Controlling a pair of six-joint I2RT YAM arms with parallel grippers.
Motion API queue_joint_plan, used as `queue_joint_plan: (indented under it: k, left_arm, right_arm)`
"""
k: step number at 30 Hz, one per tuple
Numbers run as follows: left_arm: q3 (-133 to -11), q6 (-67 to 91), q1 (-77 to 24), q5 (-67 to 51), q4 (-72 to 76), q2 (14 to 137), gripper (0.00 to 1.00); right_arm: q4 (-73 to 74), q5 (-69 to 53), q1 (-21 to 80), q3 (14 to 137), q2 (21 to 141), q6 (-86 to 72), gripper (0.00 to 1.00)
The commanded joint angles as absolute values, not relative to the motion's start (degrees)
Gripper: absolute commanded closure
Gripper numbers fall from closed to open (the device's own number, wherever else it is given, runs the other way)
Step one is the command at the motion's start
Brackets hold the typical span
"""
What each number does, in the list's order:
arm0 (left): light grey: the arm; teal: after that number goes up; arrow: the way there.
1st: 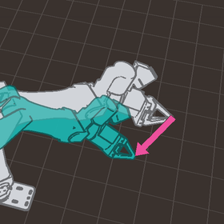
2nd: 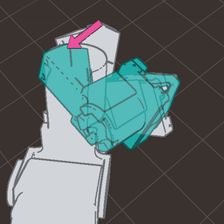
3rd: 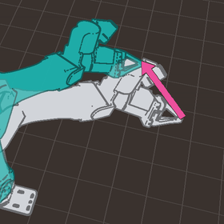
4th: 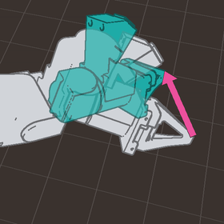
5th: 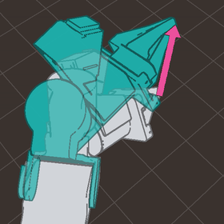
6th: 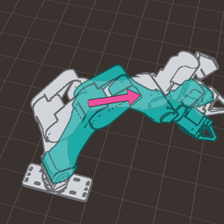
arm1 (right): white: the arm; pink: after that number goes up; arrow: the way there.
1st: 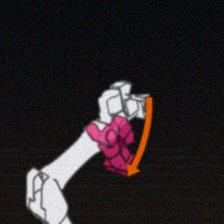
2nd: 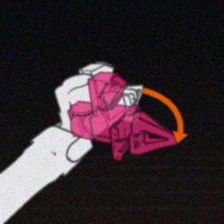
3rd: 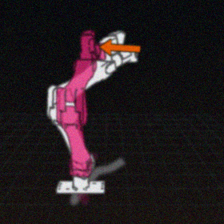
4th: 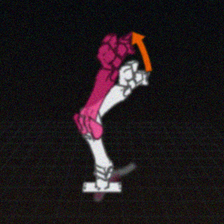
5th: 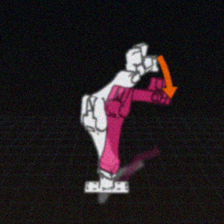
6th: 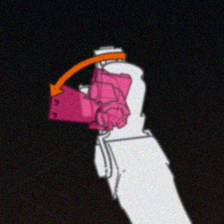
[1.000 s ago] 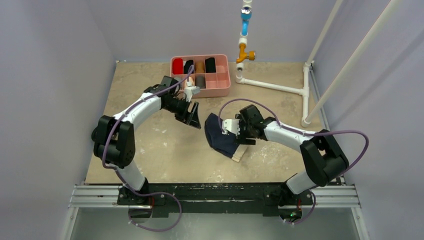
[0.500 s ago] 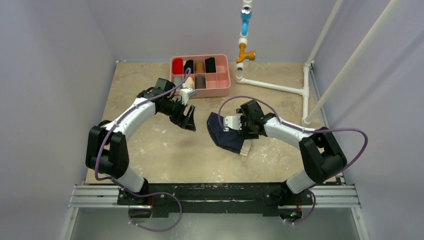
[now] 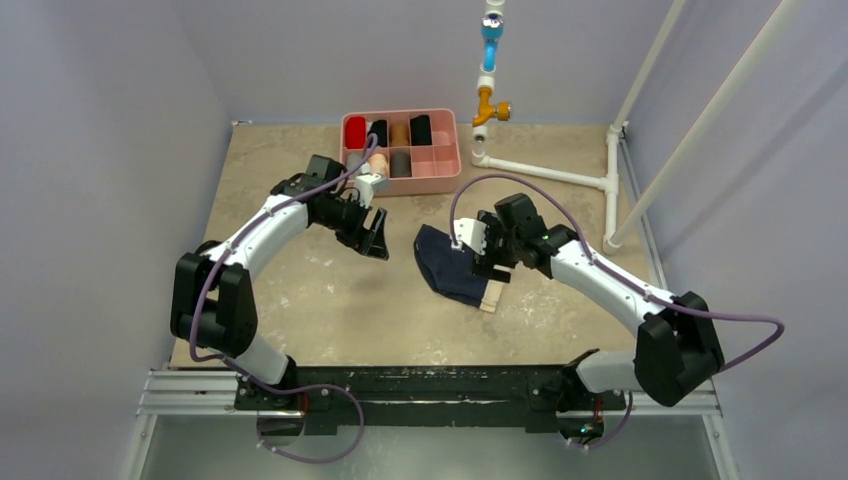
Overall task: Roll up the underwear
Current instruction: Fold the underwear at the center of the board.
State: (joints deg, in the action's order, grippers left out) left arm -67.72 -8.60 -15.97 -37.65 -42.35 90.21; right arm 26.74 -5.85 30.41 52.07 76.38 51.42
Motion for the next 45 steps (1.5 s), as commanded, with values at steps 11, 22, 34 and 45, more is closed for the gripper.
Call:
queue_joint_plan:
  k: [11,22,34,45]
  left_arm:
    - [-72.0,-9.4,-15.4,-36.6,-42.5,91.5,0.26]
    - [-72.3,-9.3,-15.3,-36.7,-42.3,92.9,0.26]
    - [-72.7,-9.2,-15.3,-37.2,-42.5,93.5,0.26]
    - [-71.4,-10.1,-15.3,-36.7,-41.7,92.4,0.26]
  right_arm:
    - [29.7,-13.9,39.9,45.2,77.0,40.0,0.29]
    - [27.6,-10.1,40.2,43.1,79.3,38.1,0.32]
    - [27.0,-7.6,40.3,42.2,83.5,38.4,0.44]
    - [27.0,-5.4,40.2,42.1,85.2,38.3,0.68]
